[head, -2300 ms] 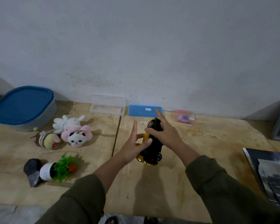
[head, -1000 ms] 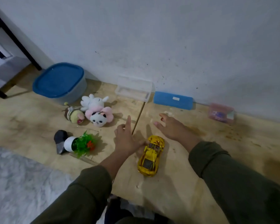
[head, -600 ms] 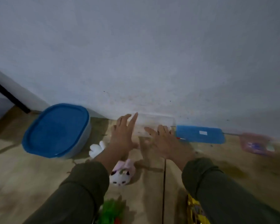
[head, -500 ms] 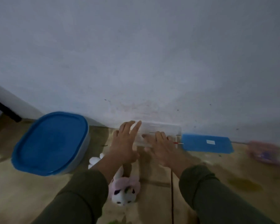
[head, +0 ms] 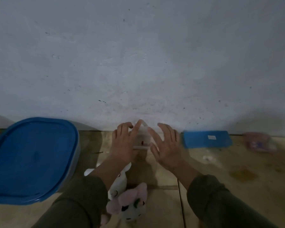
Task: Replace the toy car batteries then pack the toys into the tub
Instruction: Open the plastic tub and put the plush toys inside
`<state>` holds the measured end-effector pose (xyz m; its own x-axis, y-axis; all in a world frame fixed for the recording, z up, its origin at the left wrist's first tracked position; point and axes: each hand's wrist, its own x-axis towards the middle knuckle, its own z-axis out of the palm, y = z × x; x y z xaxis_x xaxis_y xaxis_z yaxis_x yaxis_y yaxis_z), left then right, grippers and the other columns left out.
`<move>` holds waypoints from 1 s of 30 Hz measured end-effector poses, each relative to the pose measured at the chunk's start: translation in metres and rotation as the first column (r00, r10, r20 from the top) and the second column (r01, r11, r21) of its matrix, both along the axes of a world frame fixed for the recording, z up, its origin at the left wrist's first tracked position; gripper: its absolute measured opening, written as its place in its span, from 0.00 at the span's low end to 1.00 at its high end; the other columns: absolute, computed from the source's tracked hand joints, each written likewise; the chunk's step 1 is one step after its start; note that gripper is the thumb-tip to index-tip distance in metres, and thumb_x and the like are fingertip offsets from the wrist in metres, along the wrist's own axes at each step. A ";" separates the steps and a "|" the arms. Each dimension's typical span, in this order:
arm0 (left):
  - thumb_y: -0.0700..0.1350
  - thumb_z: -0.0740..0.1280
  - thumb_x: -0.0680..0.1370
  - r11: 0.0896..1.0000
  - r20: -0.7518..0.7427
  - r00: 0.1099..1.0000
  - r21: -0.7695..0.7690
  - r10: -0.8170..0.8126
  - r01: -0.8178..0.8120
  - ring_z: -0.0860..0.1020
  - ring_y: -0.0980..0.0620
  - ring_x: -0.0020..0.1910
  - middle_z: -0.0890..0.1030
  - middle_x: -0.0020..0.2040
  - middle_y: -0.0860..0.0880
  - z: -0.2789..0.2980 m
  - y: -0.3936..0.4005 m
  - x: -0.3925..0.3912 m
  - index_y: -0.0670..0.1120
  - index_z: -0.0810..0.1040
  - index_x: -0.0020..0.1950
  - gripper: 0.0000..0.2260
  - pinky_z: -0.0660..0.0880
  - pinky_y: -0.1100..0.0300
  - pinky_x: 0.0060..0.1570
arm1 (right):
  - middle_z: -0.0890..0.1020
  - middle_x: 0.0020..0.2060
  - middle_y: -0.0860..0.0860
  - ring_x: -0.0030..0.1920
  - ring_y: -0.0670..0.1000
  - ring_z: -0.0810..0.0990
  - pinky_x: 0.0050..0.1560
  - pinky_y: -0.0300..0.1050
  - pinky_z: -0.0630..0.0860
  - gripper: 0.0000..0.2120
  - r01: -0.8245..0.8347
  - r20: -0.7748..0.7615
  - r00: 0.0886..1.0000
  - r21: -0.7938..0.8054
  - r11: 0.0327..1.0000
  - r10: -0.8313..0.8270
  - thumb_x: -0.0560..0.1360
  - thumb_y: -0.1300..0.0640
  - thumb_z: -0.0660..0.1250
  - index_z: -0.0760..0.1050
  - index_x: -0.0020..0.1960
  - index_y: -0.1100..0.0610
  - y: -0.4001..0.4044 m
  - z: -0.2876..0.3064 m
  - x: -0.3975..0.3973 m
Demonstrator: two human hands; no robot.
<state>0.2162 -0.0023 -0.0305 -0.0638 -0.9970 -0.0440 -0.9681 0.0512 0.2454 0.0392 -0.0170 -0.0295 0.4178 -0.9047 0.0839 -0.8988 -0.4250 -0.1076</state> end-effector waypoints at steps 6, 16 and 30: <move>0.61 0.62 0.76 0.996 -0.001 0.999 0.072 -0.044 0.044 0.60 0.48 0.67 0.62 0.67 0.48 0.004 0.013 -0.007 0.54 0.61 0.73 0.28 0.59 0.54 0.64 | 0.74 0.67 0.54 0.67 0.56 0.72 0.66 0.60 0.66 0.25 0.126 -0.142 0.984 0.142 0.982 -0.106 0.79 0.42 0.44 0.64 0.71 0.51 0.033 -0.013 -0.018; 0.57 0.54 0.81 0.974 -0.014 0.995 0.204 -0.099 0.100 0.56 0.49 0.75 0.56 0.77 0.49 -0.007 0.019 -0.015 0.50 0.53 0.77 0.27 0.54 0.50 0.74 | 0.72 0.69 0.56 0.69 0.57 0.70 0.64 0.61 0.60 0.28 0.200 -0.217 0.964 0.216 0.956 -0.153 0.76 0.43 0.50 0.65 0.70 0.56 0.037 -0.025 -0.012; 0.54 0.53 0.82 0.968 -0.065 0.998 0.252 0.022 -0.004 0.48 0.49 0.78 0.53 0.79 0.49 0.022 0.037 -0.016 0.49 0.52 0.78 0.26 0.47 0.42 0.75 | 0.43 0.77 0.49 0.77 0.52 0.42 0.74 0.59 0.42 0.32 0.074 -0.120 0.992 0.361 0.929 -0.033 0.79 0.41 0.54 0.46 0.77 0.50 0.013 0.026 -0.026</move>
